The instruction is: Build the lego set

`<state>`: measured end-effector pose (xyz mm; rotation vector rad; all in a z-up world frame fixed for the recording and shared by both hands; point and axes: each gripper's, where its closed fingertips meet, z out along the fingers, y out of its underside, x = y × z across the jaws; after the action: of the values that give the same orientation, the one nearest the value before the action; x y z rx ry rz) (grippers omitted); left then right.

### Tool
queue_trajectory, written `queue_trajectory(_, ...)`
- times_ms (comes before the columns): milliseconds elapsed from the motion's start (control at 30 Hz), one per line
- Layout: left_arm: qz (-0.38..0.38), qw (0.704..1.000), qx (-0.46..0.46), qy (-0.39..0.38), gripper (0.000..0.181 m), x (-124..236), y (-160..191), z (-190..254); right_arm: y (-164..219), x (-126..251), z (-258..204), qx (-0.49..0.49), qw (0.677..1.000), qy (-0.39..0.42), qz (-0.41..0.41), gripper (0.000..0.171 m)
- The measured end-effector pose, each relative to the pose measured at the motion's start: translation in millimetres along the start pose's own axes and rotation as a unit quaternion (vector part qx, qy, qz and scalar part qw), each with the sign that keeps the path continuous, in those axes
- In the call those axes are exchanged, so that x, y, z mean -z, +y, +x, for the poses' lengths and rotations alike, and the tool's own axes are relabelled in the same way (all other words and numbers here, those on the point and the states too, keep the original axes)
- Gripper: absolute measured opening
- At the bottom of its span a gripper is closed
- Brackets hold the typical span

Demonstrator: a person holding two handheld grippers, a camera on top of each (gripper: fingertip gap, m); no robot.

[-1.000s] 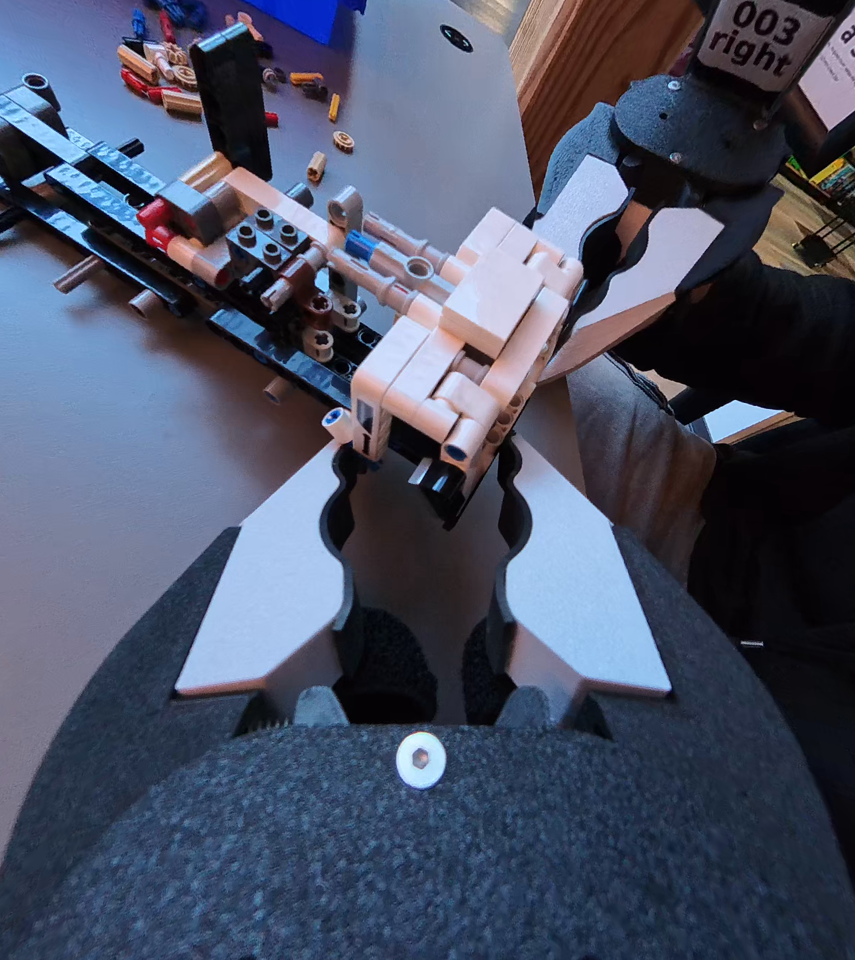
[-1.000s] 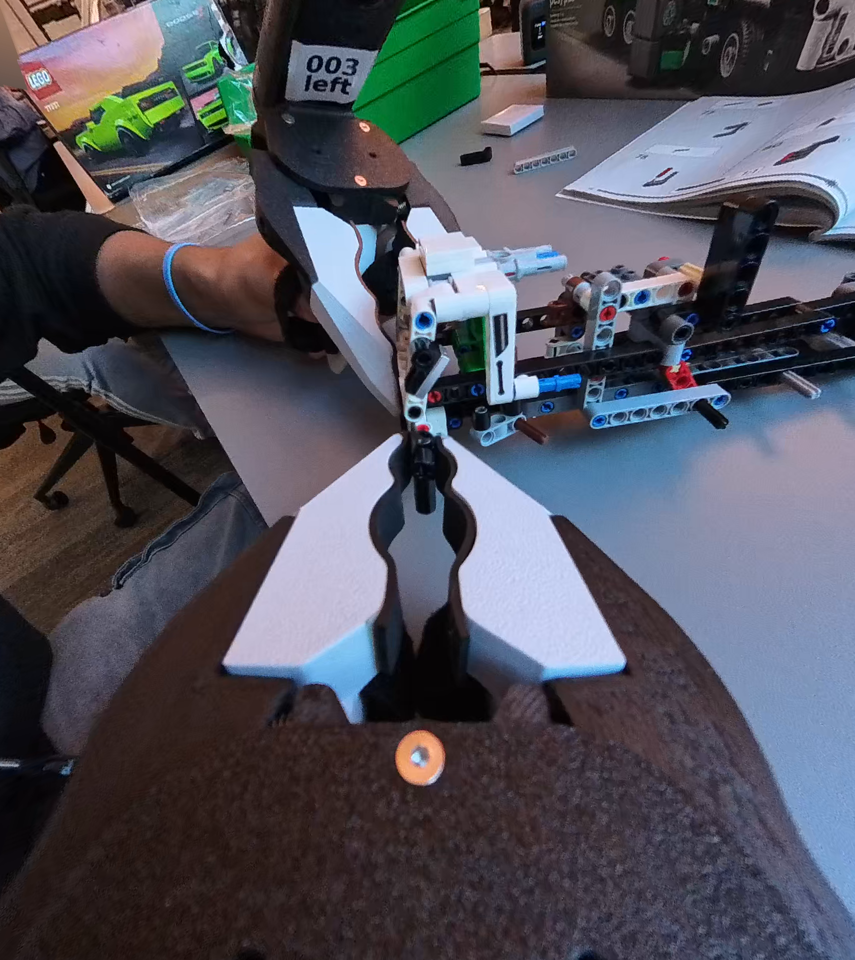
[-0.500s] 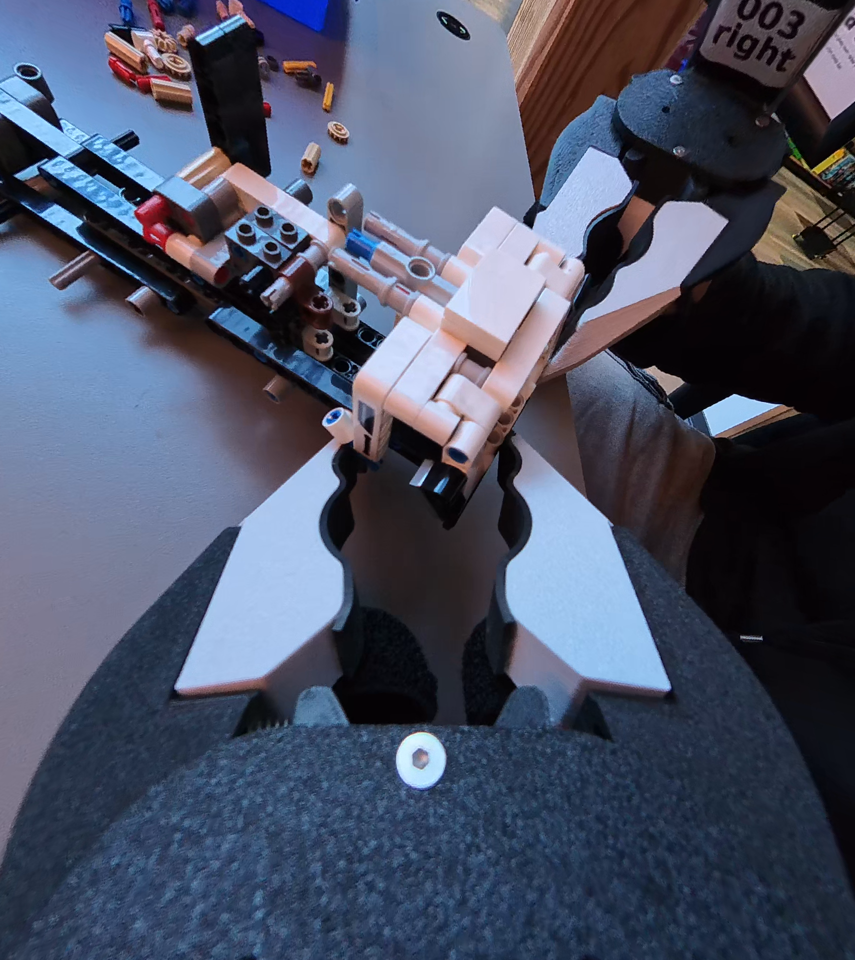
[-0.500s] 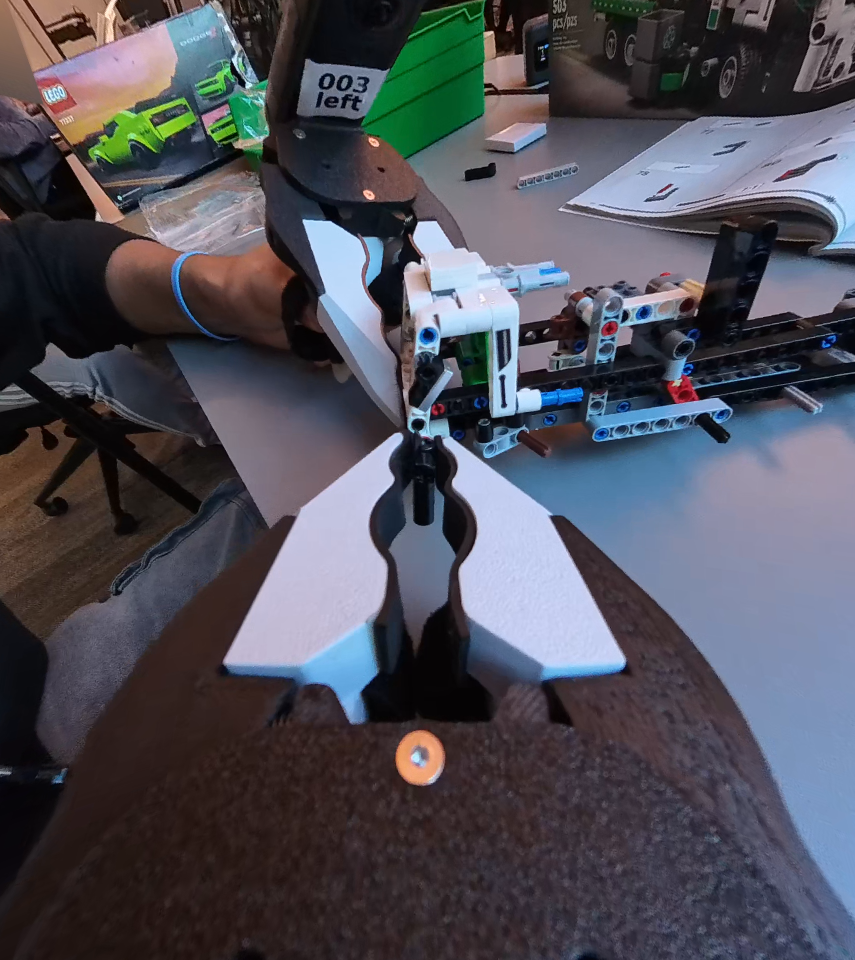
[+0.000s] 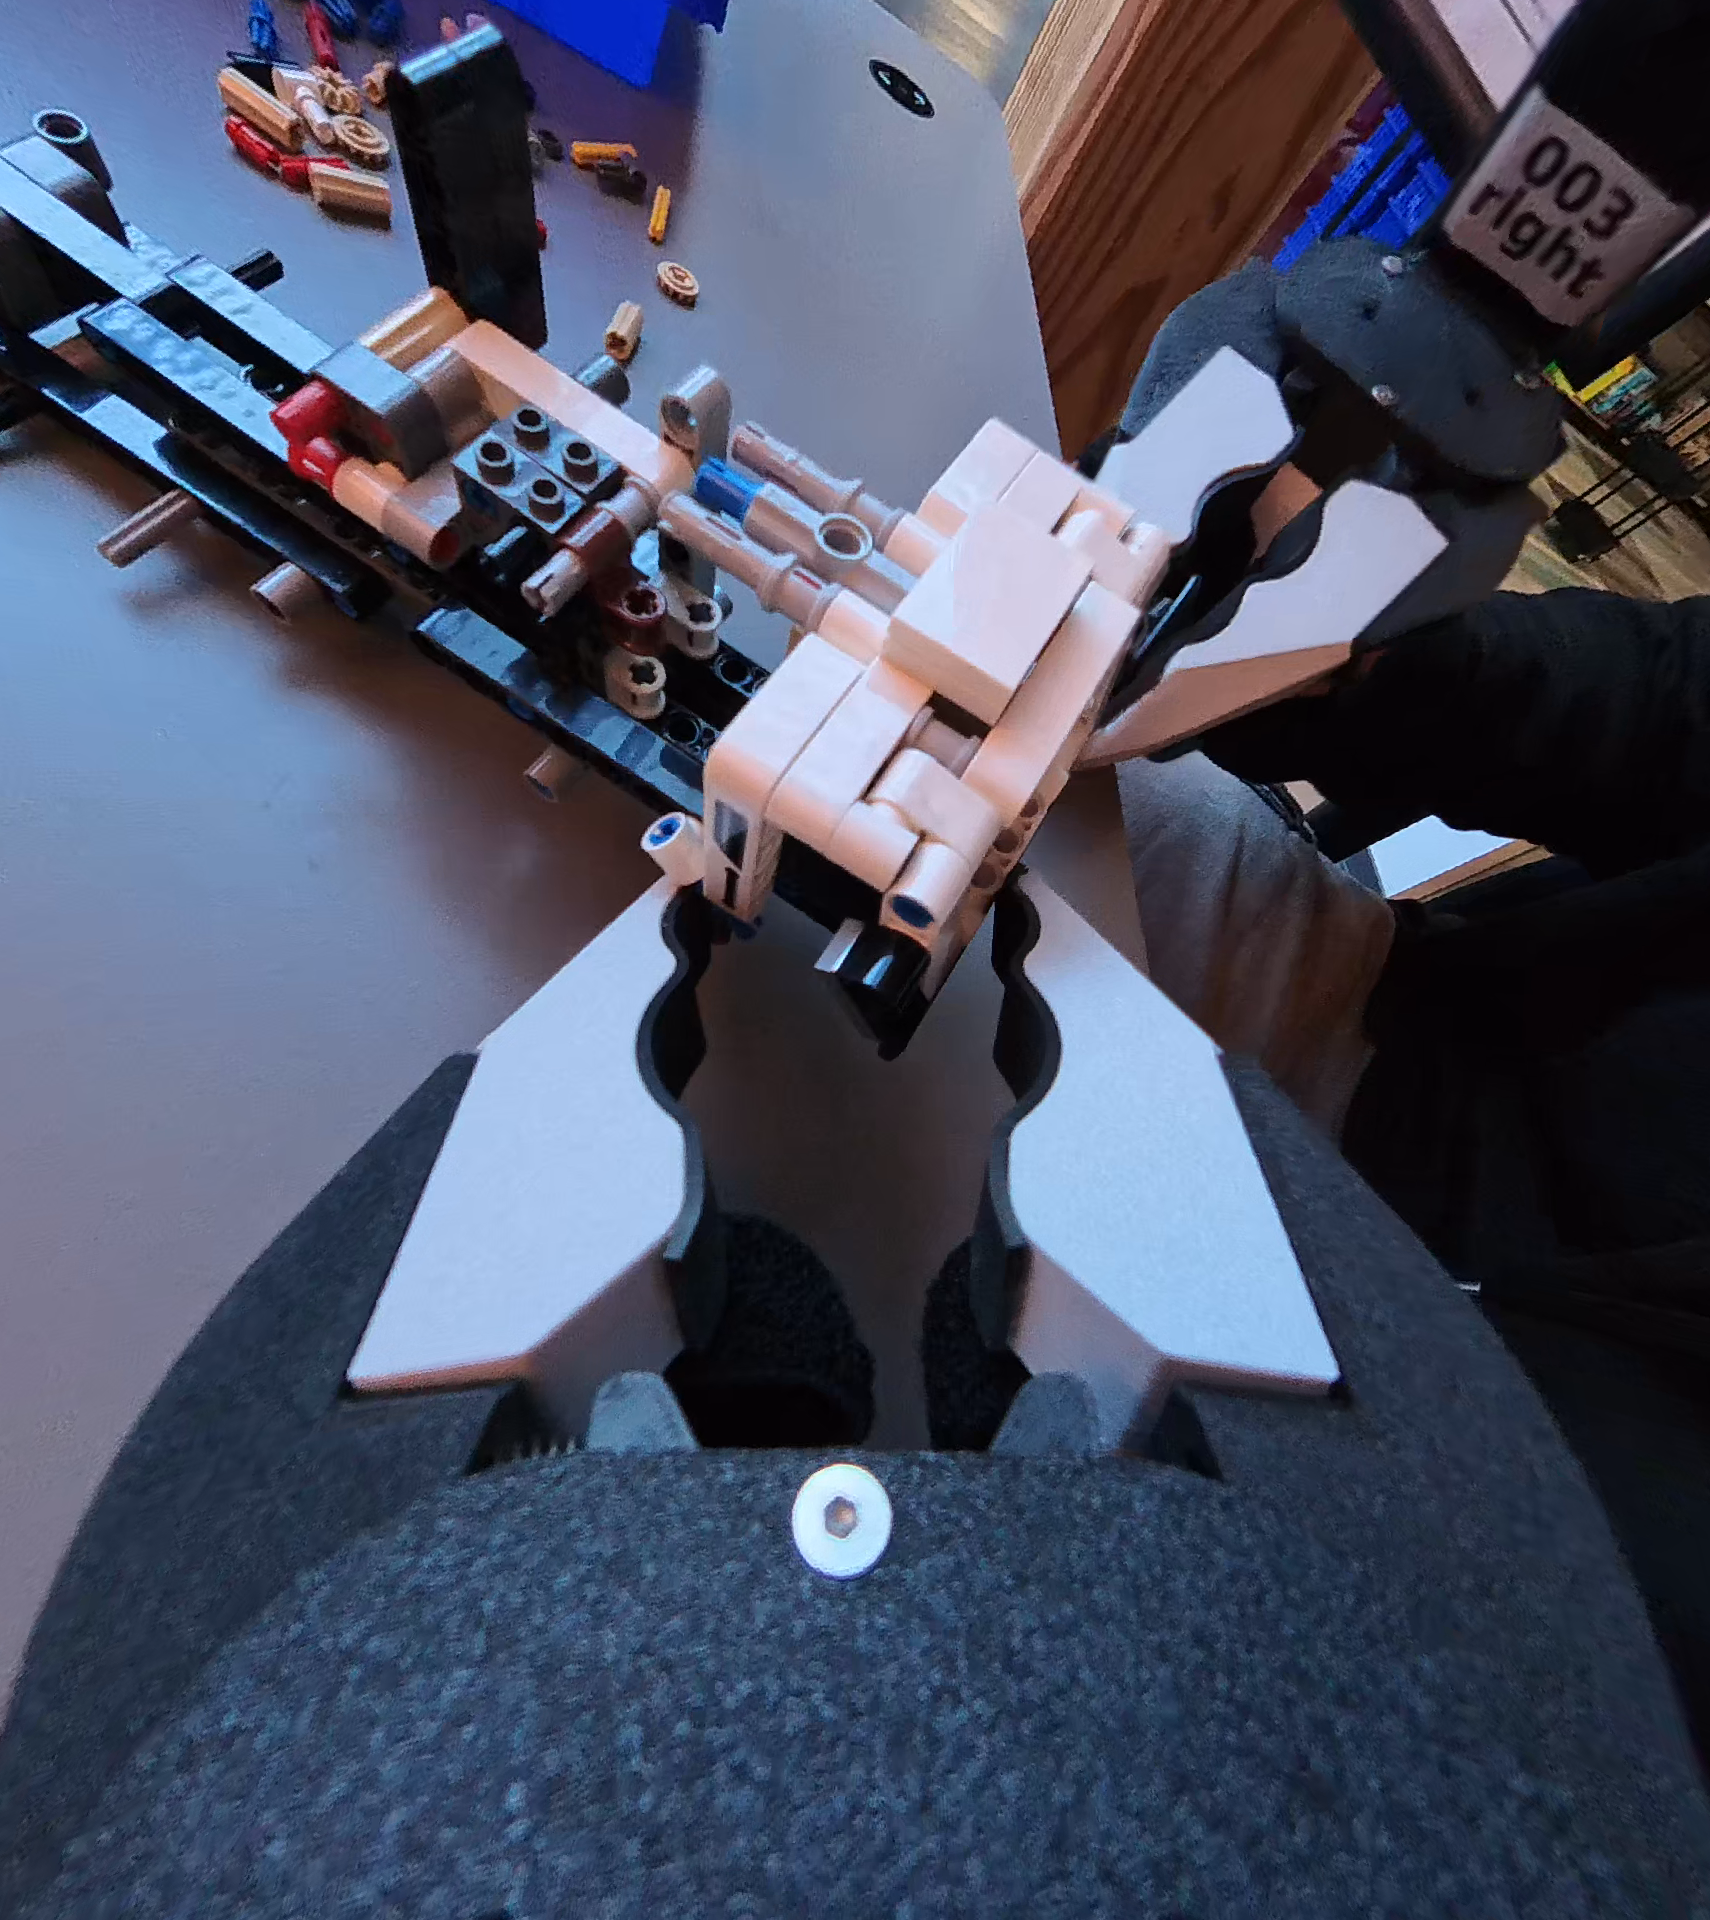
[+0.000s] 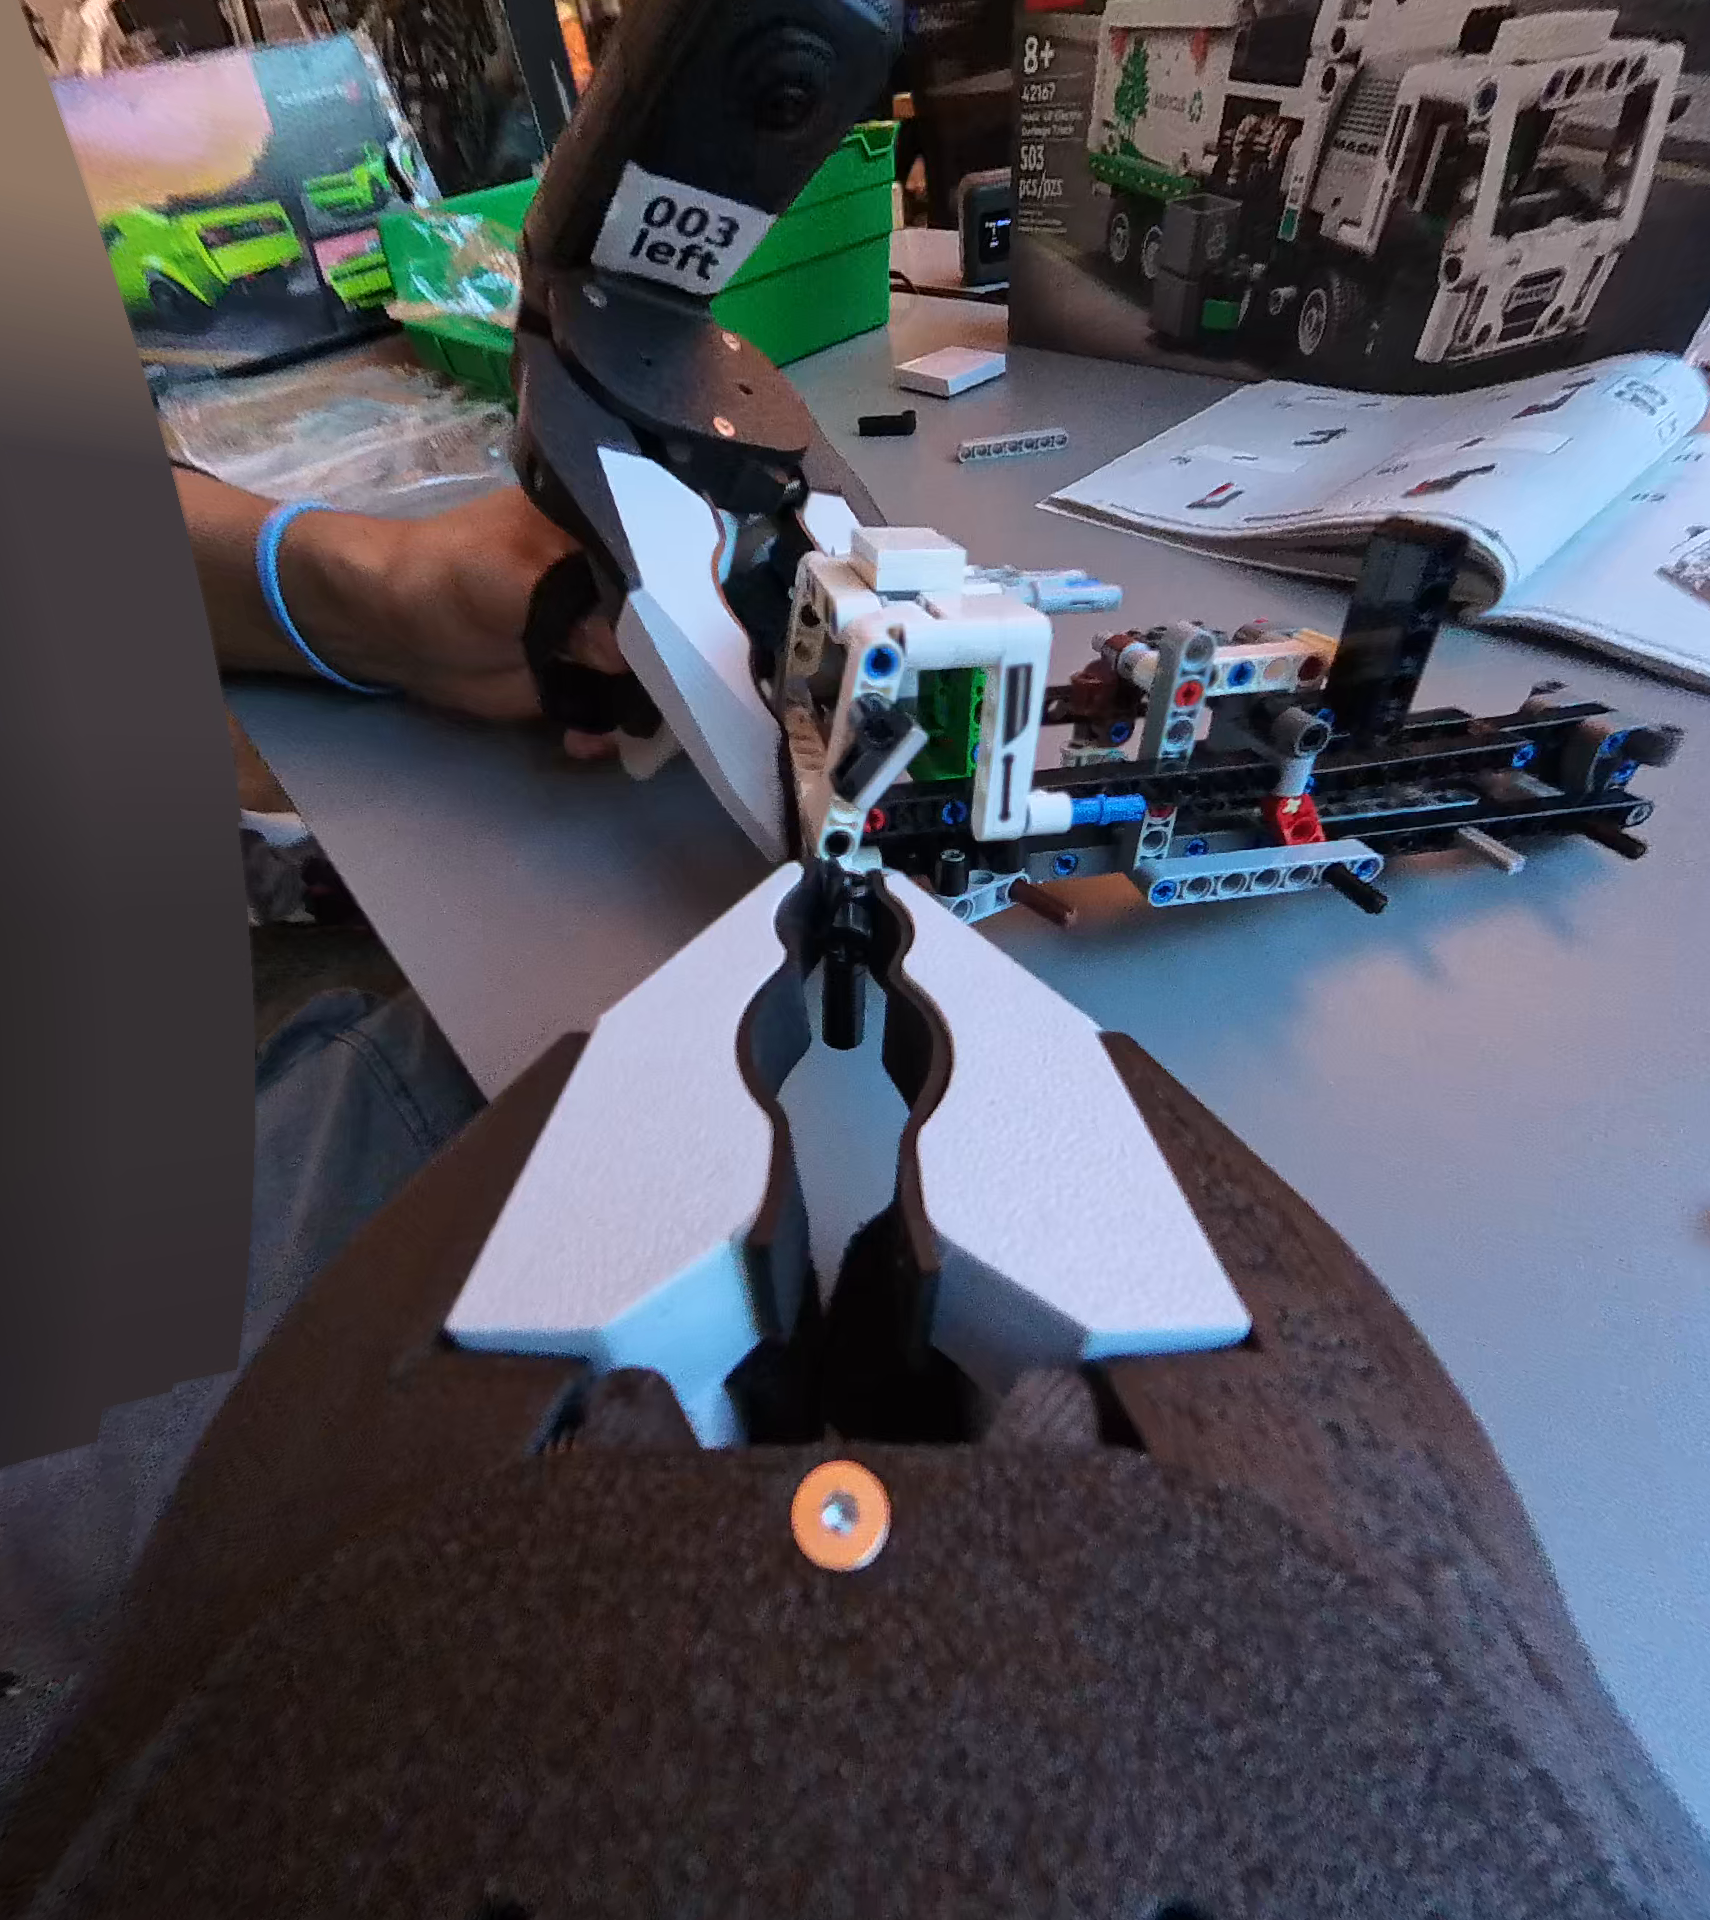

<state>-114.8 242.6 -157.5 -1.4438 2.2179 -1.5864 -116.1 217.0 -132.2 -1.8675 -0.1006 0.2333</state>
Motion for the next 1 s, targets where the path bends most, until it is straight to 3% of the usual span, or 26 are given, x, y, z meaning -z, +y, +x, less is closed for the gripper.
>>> queue_trajectory(467, 0.004, 1.0, 0.003, -0.005, 0.054, 0.2, 0.2, 0.6, 2.7, -2.6, -1.9, 0.011, 1.0, 0.007, 0.0, 0.006)
queue_trajectory(1000, 0.04, 0.998, 0.043, 0.018, 0.054, 1.0, -9.5, 2.5, -14.2, 2.2, 3.2, -0.061, 0.997, -0.033, 0.04, 0.006)
